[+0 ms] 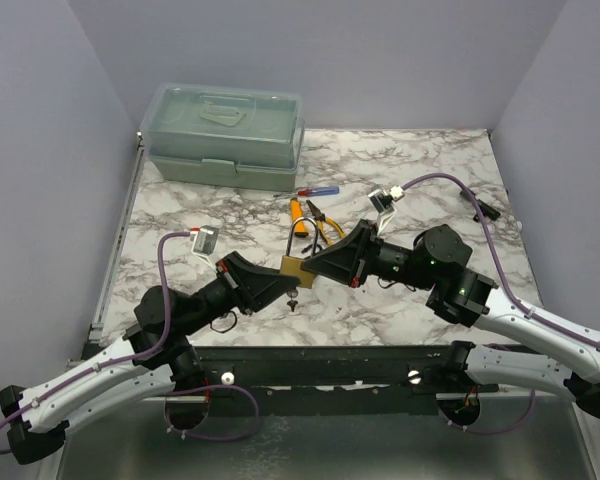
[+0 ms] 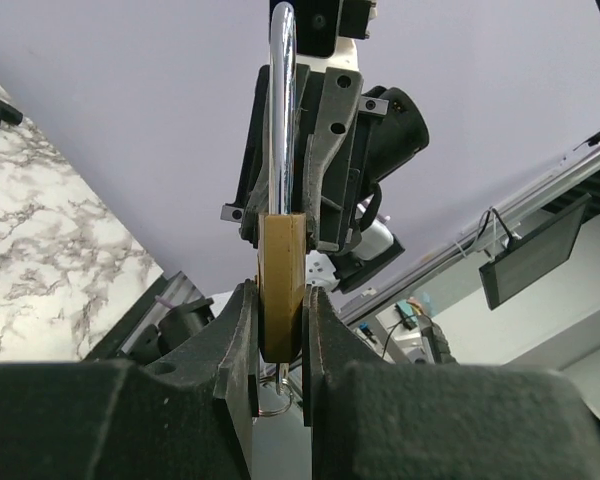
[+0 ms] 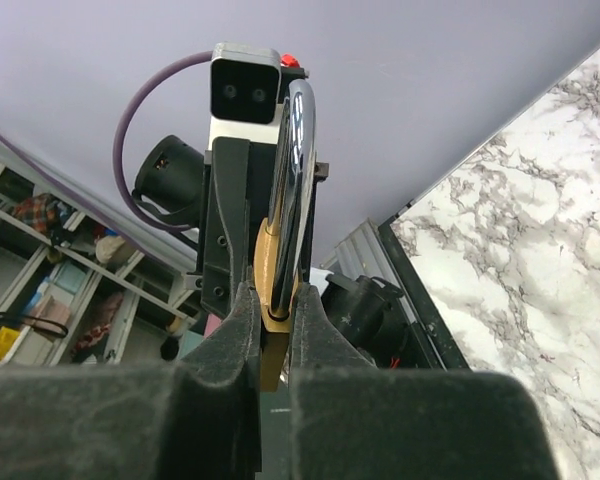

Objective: Unlock with the key

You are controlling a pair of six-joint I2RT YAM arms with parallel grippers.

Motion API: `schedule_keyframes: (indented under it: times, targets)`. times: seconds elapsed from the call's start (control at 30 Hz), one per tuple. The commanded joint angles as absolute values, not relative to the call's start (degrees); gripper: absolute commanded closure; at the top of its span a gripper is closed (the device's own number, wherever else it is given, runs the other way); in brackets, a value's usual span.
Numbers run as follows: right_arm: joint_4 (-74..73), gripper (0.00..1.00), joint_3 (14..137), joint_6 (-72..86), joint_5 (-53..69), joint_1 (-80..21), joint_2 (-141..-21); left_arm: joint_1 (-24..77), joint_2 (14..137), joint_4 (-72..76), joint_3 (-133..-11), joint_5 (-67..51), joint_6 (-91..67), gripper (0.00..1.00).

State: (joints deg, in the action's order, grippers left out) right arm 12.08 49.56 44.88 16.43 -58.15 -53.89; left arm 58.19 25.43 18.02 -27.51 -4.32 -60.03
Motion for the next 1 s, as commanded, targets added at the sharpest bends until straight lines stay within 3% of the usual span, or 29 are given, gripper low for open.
schedule_keyframes:
  times: [0.0, 0.13, 0.3, 0.43, 0.6, 0.97]
  targets:
    - [13.2, 1.00, 49.8, 44.6, 19.8, -58.7, -54.4, 58.0, 25.2, 21.3, -28.1, -2.4, -59.6, 0.92]
    - [10.8, 1.00, 50.9, 44.5, 17.5, -58.7, -53.7, 58.1, 24.6, 15.8, -29.4, -1.8, -57.8, 0.54]
    - [8.7, 1.00, 51.4, 44.1, 15.5, -58.7, -52.5, 58.0, 21.4, 7.3, -31.1, -0.5, -55.2, 0.34]
    - [8.9, 1.00, 51.4, 44.4, 16.0, -58.7, -52.2, 58.0, 18.4, 0.8, -32.6, 1.6, -53.4, 0.32]
    - [9.8, 1.00, 52.4, 44.6, 19.7, -58.7, -53.1, 58.0, 16.6, -3.8, -33.9, 1.1, -51.7, 0.42]
    - [9.6, 1.00, 54.9, 44.8, 28.1, -58.7, -55.0, 58.1, 22.5, -3.4, -37.6, -9.8, -49.7, 0.48]
